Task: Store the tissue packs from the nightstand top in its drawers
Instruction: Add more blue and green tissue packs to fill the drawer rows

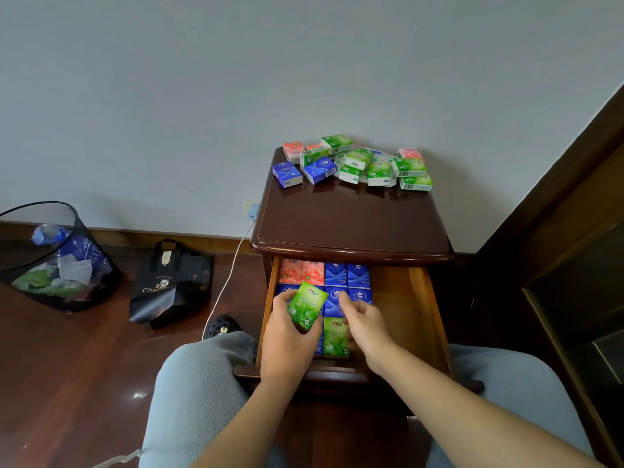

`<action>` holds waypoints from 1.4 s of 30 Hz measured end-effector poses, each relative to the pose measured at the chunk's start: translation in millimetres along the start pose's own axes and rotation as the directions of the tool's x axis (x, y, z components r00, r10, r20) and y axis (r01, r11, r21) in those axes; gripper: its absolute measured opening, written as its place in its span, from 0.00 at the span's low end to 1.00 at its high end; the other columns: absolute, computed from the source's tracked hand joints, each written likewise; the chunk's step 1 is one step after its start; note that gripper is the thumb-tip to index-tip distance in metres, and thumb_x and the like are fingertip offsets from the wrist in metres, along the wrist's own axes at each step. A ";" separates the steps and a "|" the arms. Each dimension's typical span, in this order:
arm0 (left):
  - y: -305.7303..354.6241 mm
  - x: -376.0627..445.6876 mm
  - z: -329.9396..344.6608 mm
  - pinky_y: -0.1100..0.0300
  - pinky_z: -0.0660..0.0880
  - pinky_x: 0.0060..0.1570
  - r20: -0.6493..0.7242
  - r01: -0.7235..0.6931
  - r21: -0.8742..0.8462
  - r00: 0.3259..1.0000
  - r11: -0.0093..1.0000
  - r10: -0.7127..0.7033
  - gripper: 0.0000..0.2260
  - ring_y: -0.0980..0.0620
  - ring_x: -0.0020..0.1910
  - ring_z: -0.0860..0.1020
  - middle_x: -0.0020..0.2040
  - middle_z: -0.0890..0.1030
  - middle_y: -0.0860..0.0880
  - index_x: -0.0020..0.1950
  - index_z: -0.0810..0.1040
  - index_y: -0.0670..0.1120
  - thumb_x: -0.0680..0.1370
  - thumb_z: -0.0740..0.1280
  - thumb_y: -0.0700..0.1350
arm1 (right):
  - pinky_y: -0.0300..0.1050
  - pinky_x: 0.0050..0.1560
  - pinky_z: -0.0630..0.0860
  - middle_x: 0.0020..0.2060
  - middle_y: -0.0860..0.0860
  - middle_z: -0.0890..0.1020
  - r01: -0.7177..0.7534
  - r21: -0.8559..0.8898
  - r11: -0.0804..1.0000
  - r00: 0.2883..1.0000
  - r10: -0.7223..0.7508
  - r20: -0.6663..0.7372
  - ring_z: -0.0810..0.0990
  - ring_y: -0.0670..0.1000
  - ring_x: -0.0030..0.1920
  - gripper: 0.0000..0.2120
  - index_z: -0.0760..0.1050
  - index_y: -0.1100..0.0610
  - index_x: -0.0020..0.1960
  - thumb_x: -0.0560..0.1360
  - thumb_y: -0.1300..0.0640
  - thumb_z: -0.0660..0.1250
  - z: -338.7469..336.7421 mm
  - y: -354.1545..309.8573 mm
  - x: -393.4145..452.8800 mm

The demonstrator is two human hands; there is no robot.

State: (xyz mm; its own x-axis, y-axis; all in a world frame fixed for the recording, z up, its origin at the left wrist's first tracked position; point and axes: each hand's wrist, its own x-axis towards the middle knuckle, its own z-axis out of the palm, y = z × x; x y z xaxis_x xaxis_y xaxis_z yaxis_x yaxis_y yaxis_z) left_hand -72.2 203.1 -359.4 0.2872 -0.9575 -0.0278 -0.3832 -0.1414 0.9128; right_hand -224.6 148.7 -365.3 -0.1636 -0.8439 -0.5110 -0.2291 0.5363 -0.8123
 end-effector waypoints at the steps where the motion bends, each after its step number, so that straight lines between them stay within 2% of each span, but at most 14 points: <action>1: 0.5 -0.2 0.1 0.75 0.77 0.43 0.005 0.000 0.006 1.000 1.000 0.000 0.28 0.74 0.57 0.75 0.58 0.77 0.64 0.67 0.66 0.62 0.75 0.78 0.52 | 0.44 0.38 0.82 0.46 0.47 0.85 0.006 0.061 0.998 0.998 -0.010 0.061 0.84 0.47 0.43 0.20 0.80 0.48 0.52 0.76 0.32 0.70 -0.7 -6.0 -3.3; 5: 1.7 -2.7 -0.5 0.71 0.78 0.44 0.035 -0.043 0.082 0.999 0.996 0.040 0.29 0.73 0.55 0.77 0.55 0.79 0.67 0.66 0.67 0.65 0.71 0.79 0.57 | 0.52 0.48 0.87 0.53 0.47 0.86 0.009 0.097 0.995 0.967 -0.033 0.252 0.88 0.49 0.51 0.26 0.77 0.44 0.58 0.66 0.40 0.83 2.4 -17.0 -9.0; 8: 2.3 -4.2 -1.0 0.65 0.79 0.48 0.115 -0.080 0.185 0.992 0.979 0.060 0.31 0.68 0.54 0.79 0.56 0.79 0.67 0.66 0.66 0.67 0.68 0.78 0.61 | 0.53 0.49 0.87 0.54 0.47 0.85 0.048 0.084 0.995 0.979 -0.064 0.195 0.88 0.49 0.51 0.27 0.75 0.44 0.59 0.66 0.48 0.85 3.3 -16.3 -9.1; 12: -1.3 -0.1 -1.8 0.55 0.77 0.61 0.178 -0.106 0.336 0.983 0.936 0.047 0.32 0.58 0.64 0.74 0.65 0.73 0.60 0.71 0.68 0.60 0.71 0.78 0.51 | 0.54 0.41 0.87 0.56 0.53 0.85 0.030 0.250 0.968 0.995 -0.052 0.082 0.89 0.53 0.49 0.22 0.73 0.50 0.60 0.72 0.51 0.81 -19.0 -16.6 -6.0; 16: -0.1 3.6 0.6 0.57 0.71 0.64 0.238 -0.079 0.499 0.970 0.863 -0.049 0.30 0.50 0.66 0.69 0.69 0.69 0.51 0.71 0.69 0.58 0.72 0.74 0.46 | 0.49 0.37 0.85 0.56 0.51 0.83 0.075 0.055 0.996 0.995 -0.078 0.056 0.87 0.52 0.50 0.16 0.76 0.47 0.58 0.75 0.53 0.79 -55.3 -9.5 -4.6; 19: 2.2 4.7 4.5 0.56 0.70 0.65 0.270 -0.074 0.560 0.958 0.825 -0.097 0.30 0.49 0.67 0.68 0.68 0.68 0.51 0.71 0.68 0.59 0.72 0.72 0.44 | 0.45 0.34 0.84 0.55 0.50 0.82 0.012 -0.072 0.997 0.997 -0.007 0.071 0.86 0.50 0.50 0.22 0.73 0.49 0.62 0.73 0.51 0.80 -74.0 1.3 -3.5; 22: 3.2 7.7 5.6 0.54 0.68 0.67 0.270 -0.030 0.595 0.948 0.803 -0.166 0.31 0.46 0.69 0.66 0.69 0.65 0.49 0.73 0.64 0.57 0.72 0.72 0.46 | 0.47 0.35 0.84 0.57 0.52 0.81 -0.071 -0.145 0.987 0.993 0.084 0.086 0.84 0.51 0.52 0.29 0.71 0.54 0.67 0.72 0.52 0.81 -77.9 14.8 -0.3; 24: 3.8 9.3 6.0 0.54 0.68 0.67 0.271 0.008 0.605 0.938 0.797 -0.215 0.32 0.45 0.70 0.65 0.70 0.64 0.47 0.74 0.62 0.55 0.73 0.72 0.47 | 0.51 0.42 0.85 0.58 0.54 0.82 -0.083 -0.199 0.976 0.992 0.101 0.082 0.84 0.54 0.56 0.30 0.71 0.57 0.69 0.73 0.55 0.81 -74.5 24.0 3.5; 26: 4.1 10.0 6.6 0.54 0.69 0.67 0.266 0.037 0.607 0.931 0.793 -0.248 0.32 0.45 0.71 0.65 0.71 0.63 0.46 0.74 0.61 0.53 0.74 0.72 0.46 | 0.49 0.48 0.82 0.56 0.54 0.84 -0.067 -0.253 0.965 0.993 0.089 0.075 0.84 0.54 0.56 0.29 0.73 0.59 0.69 0.72 0.57 0.81 -70.7 29.9 7.2; 30: 5.2 9.7 8.7 0.53 0.72 0.66 0.239 0.068 0.616 0.933 0.785 -0.269 0.31 0.45 0.71 0.65 0.71 0.64 0.46 0.74 0.62 0.53 0.75 0.72 0.45 | 0.46 0.43 0.83 0.51 0.53 0.85 -0.062 -0.285 0.957 0.993 0.087 0.078 0.85 0.52 0.52 0.24 0.75 0.57 0.63 0.72 0.57 0.81 -66.1 34.4 12.8; 34: 6.2 9.9 10.6 0.53 0.73 0.63 0.221 0.075 0.634 0.936 0.770 -0.273 0.28 0.45 0.70 0.65 0.70 0.64 0.46 0.73 0.63 0.53 0.76 0.71 0.45 | 0.51 0.55 0.84 0.54 0.54 0.86 -0.051 -0.328 0.943 0.997 0.069 0.043 0.85 0.54 0.54 0.20 0.75 0.56 0.60 0.73 0.55 0.81 -62.4 40.5 17.9; 37: 5.5 9.9 11.2 0.52 0.73 0.63 0.208 0.075 0.641 0.941 0.764 -0.268 0.27 0.45 0.69 0.66 0.69 0.64 0.47 0.72 0.64 0.54 0.76 0.71 0.45 | 0.43 0.39 0.84 0.54 0.54 0.85 -0.046 -0.323 0.945 0.998 0.055 0.021 0.85 0.53 0.53 0.21 0.76 0.58 0.62 0.74 0.55 0.80 -60.0 40.4 17.4; 40: 4.6 9.3 12.4 0.51 0.73 0.62 0.201 0.070 0.641 0.946 0.764 -0.255 0.25 0.45 0.69 0.66 0.68 0.64 0.47 0.70 0.65 0.55 0.76 0.70 0.44 | 0.54 0.43 0.87 0.55 0.55 0.83 -0.066 -0.261 0.963 0.997 0.073 0.020 0.85 0.54 0.54 0.21 0.73 0.58 0.63 0.75 0.57 0.79 -57.2 39.8 17.8; 42: 4.1 8.9 12.8 0.51 0.73 0.61 0.202 0.067 0.637 0.947 0.768 -0.250 0.24 0.46 0.68 0.66 0.68 0.65 0.47 0.69 0.65 0.56 0.77 0.70 0.44 | 0.56 0.45 0.87 0.55 0.55 0.81 -0.066 -0.266 0.962 0.997 0.071 0.007 0.84 0.55 0.55 0.23 0.71 0.57 0.64 0.75 0.57 0.79 -56.5 38.6 17.4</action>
State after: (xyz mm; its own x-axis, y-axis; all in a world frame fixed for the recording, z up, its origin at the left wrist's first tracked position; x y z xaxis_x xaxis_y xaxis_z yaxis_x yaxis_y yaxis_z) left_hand -82.4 190.8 -361.2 0.1908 -0.9221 -0.3366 -0.8345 -0.3329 0.4390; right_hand -290.5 155.6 -389.6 -0.1729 -0.8040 -0.5689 -0.4643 0.5760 -0.6728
